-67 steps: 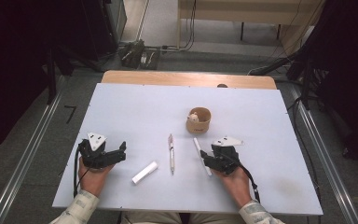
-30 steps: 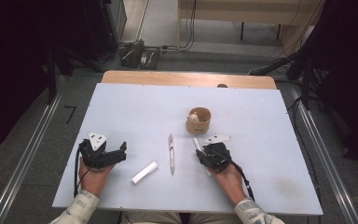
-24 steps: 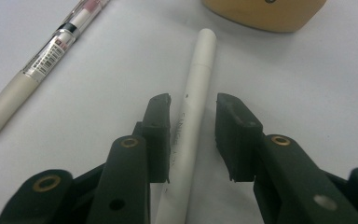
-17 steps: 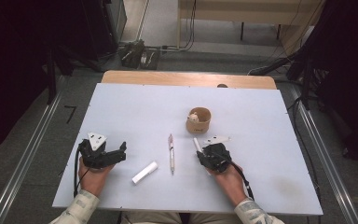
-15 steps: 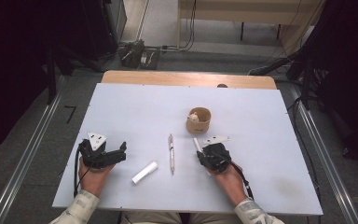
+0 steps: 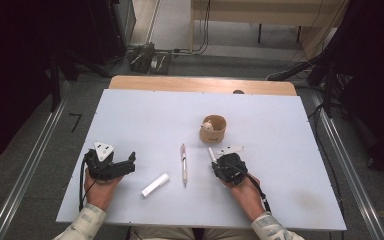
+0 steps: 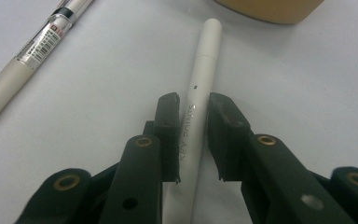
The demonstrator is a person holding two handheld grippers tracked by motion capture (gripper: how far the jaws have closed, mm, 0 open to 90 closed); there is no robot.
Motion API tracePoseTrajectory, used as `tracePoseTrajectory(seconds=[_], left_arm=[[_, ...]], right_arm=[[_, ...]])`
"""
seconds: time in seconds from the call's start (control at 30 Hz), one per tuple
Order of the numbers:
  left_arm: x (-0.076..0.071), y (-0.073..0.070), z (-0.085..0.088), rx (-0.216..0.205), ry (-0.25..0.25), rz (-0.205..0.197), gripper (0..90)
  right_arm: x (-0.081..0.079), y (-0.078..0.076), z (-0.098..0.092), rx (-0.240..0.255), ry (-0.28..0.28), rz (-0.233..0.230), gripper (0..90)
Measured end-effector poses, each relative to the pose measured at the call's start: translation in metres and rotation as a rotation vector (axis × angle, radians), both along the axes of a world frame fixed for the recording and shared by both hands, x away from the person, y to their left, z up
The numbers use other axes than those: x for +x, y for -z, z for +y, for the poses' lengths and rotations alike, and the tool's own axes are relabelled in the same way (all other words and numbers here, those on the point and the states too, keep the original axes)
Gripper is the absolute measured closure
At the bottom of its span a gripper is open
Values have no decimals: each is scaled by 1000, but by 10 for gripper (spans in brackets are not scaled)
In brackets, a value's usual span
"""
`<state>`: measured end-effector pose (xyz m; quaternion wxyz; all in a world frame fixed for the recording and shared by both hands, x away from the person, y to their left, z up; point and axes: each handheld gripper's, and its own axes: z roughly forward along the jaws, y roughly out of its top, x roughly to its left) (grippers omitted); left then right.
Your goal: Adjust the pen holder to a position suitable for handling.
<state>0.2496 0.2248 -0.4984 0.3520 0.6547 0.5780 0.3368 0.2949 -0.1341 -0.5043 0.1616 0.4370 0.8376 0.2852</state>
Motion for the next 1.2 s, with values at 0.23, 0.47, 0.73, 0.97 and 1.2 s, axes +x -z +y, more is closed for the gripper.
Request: tracePoseTrajectory(seconds=[0.23, 0.47, 0.73, 0.97, 1.2], left_arm=[[0, 0, 0, -4, -1, -2, 31], [-1, -1, 0, -7, -4, -7, 31], [-1, -1, 0, -8, -2, -6, 31], [-1, -1, 0, -7, -2, -7, 31], [-1, -1, 0, -7, -3, -7, 31]], right_arm=[[-2, 0, 1, -4, 1, -4, 746], [-2, 0, -1, 4, -3, -4, 762], [-1, 0, -3, 19, -2, -2, 763], [-1, -4, -6, 20, 0, -6, 763], [-3, -11, -11, 39, 3, -18, 763]])
